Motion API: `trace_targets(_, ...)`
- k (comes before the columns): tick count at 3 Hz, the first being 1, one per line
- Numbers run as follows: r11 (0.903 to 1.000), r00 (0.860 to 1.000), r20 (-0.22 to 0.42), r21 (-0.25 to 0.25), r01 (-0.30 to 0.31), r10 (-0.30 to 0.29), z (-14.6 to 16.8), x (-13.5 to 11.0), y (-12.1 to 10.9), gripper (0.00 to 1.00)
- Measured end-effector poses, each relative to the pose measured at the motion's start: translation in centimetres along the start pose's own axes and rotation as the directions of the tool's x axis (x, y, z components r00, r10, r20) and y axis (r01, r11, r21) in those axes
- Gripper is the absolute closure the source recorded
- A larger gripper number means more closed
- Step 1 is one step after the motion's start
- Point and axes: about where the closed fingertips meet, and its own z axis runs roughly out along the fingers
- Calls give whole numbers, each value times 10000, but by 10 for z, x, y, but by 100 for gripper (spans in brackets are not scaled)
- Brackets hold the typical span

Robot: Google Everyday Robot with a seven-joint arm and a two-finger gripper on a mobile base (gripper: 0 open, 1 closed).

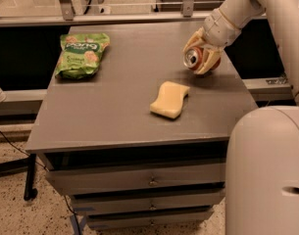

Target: Knock coke can over

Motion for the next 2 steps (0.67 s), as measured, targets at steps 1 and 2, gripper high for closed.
trace_targets(1,9964,9944,-817,-574,623,-669,-1,11,7,100)
trace_targets(2,9832,9792,-1364,-1244,1334,-1501,-1,16,17,100)
